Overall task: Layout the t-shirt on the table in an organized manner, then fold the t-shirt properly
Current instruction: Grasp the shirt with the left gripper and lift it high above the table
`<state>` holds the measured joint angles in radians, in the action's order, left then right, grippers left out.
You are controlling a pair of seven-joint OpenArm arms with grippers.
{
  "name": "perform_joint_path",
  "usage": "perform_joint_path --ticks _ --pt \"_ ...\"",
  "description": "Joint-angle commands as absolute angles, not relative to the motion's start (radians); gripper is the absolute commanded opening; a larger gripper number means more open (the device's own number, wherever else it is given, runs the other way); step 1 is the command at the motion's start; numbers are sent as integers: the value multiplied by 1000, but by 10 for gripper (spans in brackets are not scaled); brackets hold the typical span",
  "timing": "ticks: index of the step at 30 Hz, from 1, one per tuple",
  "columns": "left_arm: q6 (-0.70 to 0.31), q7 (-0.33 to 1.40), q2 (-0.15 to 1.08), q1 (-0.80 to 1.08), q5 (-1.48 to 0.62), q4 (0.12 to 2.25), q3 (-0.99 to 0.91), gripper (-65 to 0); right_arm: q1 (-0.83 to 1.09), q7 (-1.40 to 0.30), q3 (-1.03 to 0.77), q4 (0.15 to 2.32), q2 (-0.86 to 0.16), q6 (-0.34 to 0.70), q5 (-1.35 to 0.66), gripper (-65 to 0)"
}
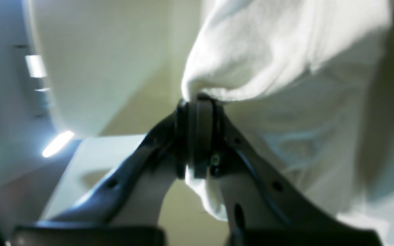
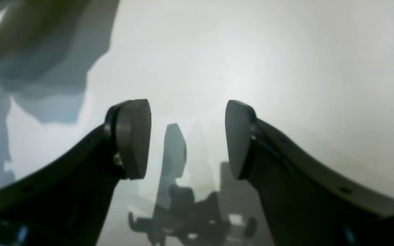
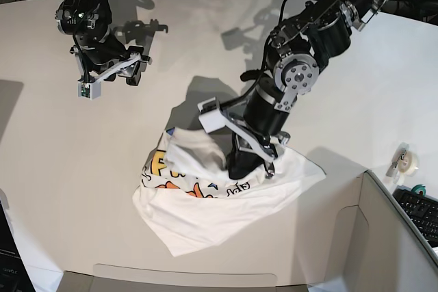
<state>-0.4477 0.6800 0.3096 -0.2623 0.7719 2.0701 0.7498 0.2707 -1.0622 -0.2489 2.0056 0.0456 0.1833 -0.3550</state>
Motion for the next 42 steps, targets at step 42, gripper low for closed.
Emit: perform_joint_path --ticks 42 --pt "-642 898 323 -757 633 2037 479 -647 211 -1044 -249 2018 21 189 -518 -303"
